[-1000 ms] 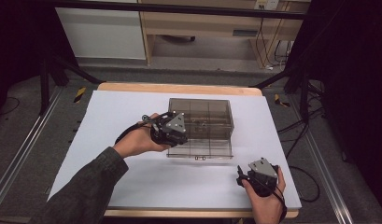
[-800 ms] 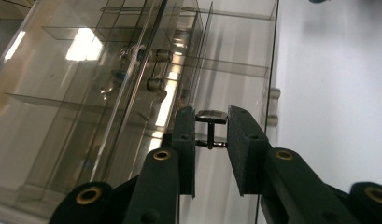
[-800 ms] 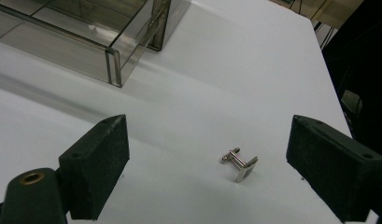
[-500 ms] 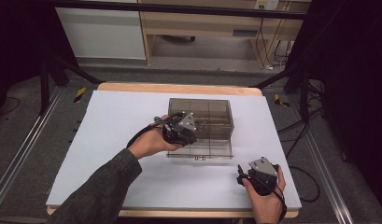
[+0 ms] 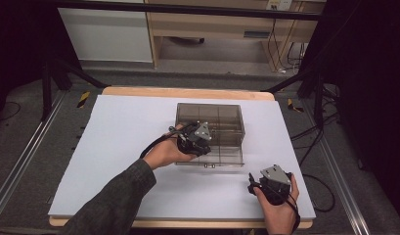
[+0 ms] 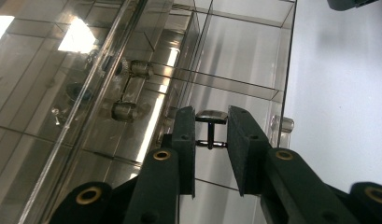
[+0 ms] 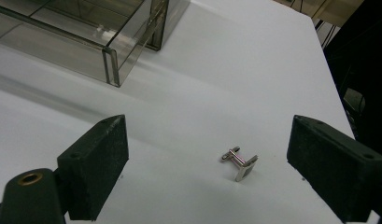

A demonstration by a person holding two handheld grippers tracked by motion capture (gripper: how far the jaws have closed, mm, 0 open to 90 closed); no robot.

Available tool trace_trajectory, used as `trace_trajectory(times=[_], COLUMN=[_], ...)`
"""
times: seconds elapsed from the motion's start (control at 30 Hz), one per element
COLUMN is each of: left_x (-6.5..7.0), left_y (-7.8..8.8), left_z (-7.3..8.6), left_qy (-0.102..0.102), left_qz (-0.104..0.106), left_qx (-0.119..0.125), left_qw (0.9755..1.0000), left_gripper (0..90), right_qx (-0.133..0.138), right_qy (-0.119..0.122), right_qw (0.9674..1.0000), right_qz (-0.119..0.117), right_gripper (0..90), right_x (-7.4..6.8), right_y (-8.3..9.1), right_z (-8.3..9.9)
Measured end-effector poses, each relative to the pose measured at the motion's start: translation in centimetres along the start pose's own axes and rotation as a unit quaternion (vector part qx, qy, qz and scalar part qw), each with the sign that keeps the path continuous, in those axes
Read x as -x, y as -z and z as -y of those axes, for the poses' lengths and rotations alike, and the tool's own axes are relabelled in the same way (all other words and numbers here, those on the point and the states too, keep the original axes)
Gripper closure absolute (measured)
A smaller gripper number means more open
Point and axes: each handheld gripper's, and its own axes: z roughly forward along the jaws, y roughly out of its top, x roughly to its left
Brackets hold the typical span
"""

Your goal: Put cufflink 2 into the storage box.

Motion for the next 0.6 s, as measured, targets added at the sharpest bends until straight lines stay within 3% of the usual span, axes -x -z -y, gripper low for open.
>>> trace_trajectory(times=[0.37, 0.6], left_x=[0.1, 0.2], left_y=[-0.9, -1.6], left_z=[0.6, 1.0], left_qy=[0.008, 0.022], left_qz=[-0.001, -0.002], left_qx=[-0.015, -0.011], left_qw=[0.9999, 0.9997], left_gripper=[73.2, 73.1], right_qx=[0.000, 0.000], right_qy=[-0.001, -0.002], right_qw=[1.0000, 1.0000], right_qz=[-0.001, -0.003], right_gripper=[12.8, 12.7], right_x=[0.0, 0.0], right_y=[0.1, 0.1], right_z=[0.0, 0.0])
